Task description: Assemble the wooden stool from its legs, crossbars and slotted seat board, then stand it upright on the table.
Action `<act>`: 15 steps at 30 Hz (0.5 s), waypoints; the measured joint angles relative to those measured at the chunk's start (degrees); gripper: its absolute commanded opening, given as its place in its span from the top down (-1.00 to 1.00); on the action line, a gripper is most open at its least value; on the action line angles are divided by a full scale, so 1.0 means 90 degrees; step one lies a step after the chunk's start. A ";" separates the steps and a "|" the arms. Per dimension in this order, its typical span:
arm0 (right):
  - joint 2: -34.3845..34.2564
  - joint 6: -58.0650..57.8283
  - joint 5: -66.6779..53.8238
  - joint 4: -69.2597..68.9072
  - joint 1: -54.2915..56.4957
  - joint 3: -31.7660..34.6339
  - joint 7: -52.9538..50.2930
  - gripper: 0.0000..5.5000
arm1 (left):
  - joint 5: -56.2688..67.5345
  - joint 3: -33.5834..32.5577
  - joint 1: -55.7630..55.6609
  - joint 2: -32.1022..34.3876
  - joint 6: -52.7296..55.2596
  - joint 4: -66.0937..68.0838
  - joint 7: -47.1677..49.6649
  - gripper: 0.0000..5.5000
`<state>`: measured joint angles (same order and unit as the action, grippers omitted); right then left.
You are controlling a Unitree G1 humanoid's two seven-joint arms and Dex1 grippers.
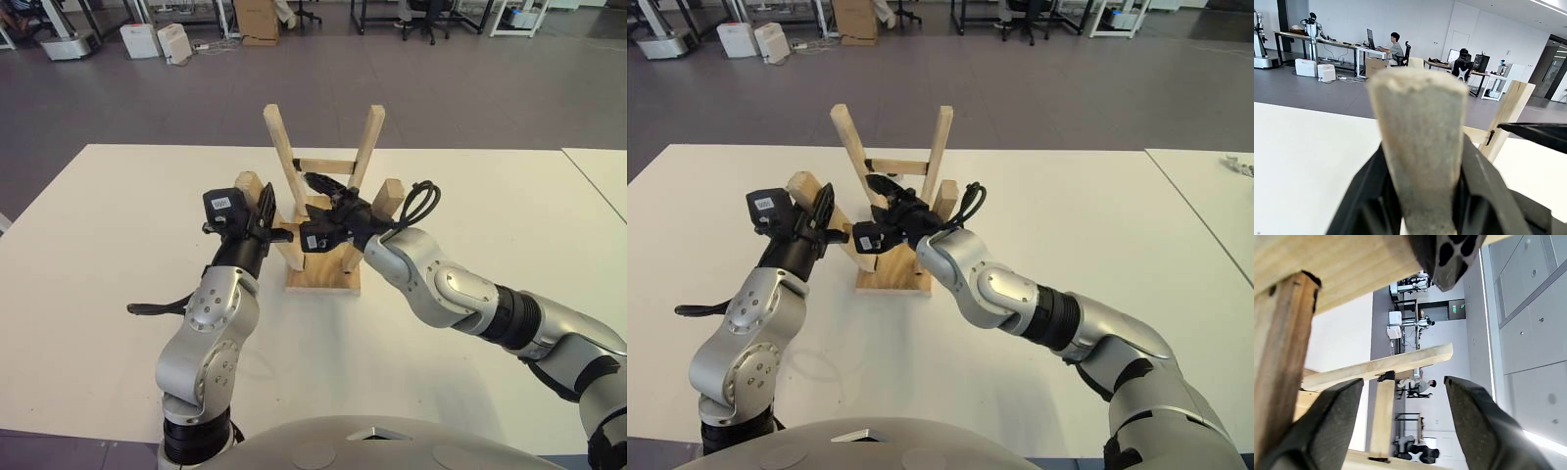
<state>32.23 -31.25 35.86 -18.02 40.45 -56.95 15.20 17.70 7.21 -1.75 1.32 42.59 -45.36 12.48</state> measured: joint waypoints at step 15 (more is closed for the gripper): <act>-0.0548 0.1635 -0.0299 -0.0103 -0.0758 0.2782 0.0144 -0.13 | 0.0440 -0.0014 -0.1562 -0.0461 0.0594 -0.0482 -0.0653 -0.21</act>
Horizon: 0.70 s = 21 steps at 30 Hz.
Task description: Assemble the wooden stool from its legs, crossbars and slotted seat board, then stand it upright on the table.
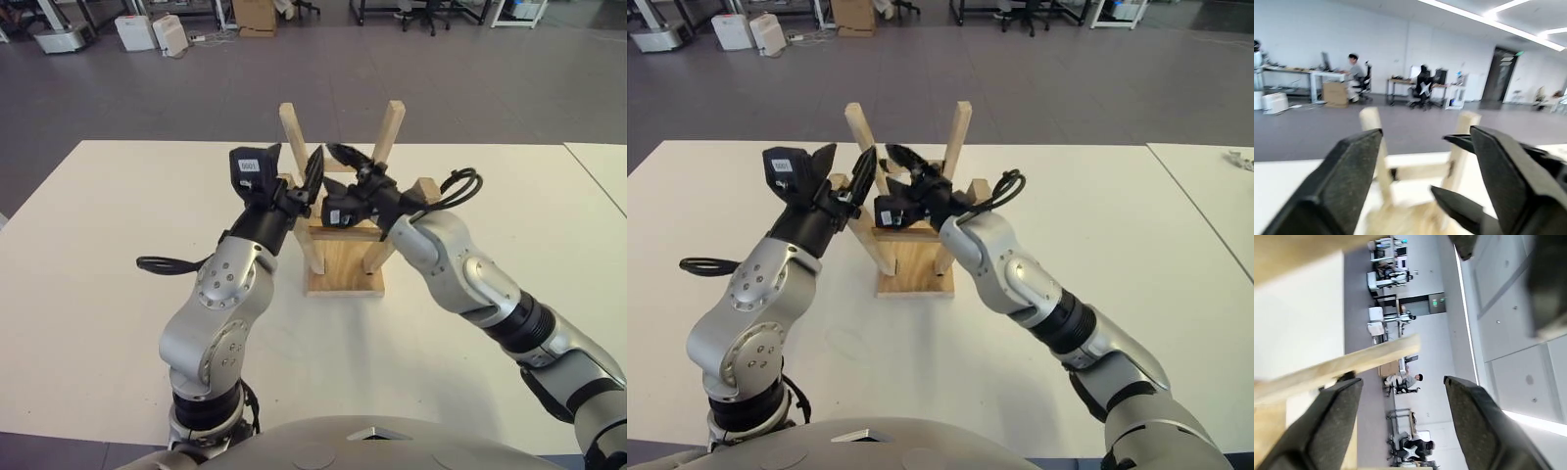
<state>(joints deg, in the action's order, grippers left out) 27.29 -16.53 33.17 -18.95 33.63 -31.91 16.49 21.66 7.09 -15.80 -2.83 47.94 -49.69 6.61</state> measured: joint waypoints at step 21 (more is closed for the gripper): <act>-0.0643 -0.1494 -0.6266 0.0471 -0.0714 0.3984 0.1412 -0.13 | 0.1645 -0.0818 -0.0686 0.1461 -0.2950 0.3317 -0.3600 -0.21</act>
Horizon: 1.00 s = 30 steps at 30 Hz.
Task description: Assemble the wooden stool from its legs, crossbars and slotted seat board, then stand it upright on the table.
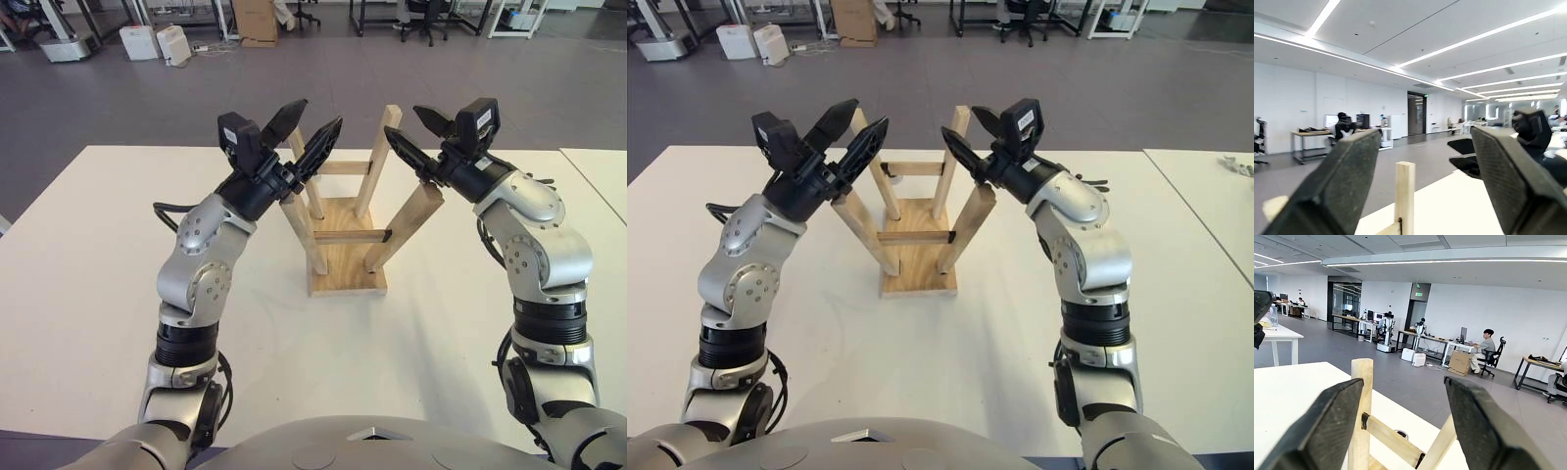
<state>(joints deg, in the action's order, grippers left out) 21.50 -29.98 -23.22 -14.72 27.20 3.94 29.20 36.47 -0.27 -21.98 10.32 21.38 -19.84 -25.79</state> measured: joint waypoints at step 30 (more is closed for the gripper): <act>0.0499 -0.0857 -0.2578 0.0776 -0.0264 0.1215 -0.0274 -0.13 | 0.1235 -0.1618 -0.0767 0.1223 0.1306 -0.0919 0.1708 -0.21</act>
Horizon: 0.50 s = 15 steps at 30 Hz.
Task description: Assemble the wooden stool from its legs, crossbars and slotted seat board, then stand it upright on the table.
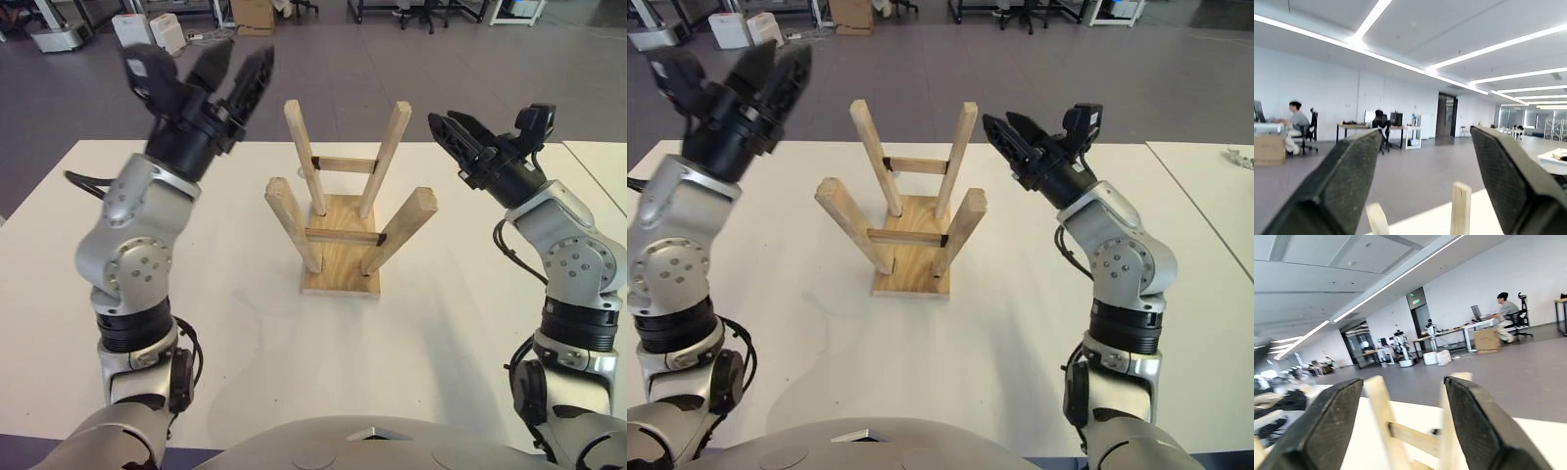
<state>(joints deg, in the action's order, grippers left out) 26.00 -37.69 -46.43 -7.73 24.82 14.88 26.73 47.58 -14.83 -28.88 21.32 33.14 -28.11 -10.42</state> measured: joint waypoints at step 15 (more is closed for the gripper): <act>0.1791 0.0565 0.2088 -0.1178 -0.3762 -0.1833 0.2011 -0.13 | -0.3507 0.0433 0.5718 0.2896 -0.1539 0.1063 -0.3236 -0.21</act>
<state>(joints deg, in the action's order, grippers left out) 42.12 -32.60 -27.64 -18.33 -9.03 -1.62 44.83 16.02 -10.94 22.58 47.38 19.29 -18.55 -39.54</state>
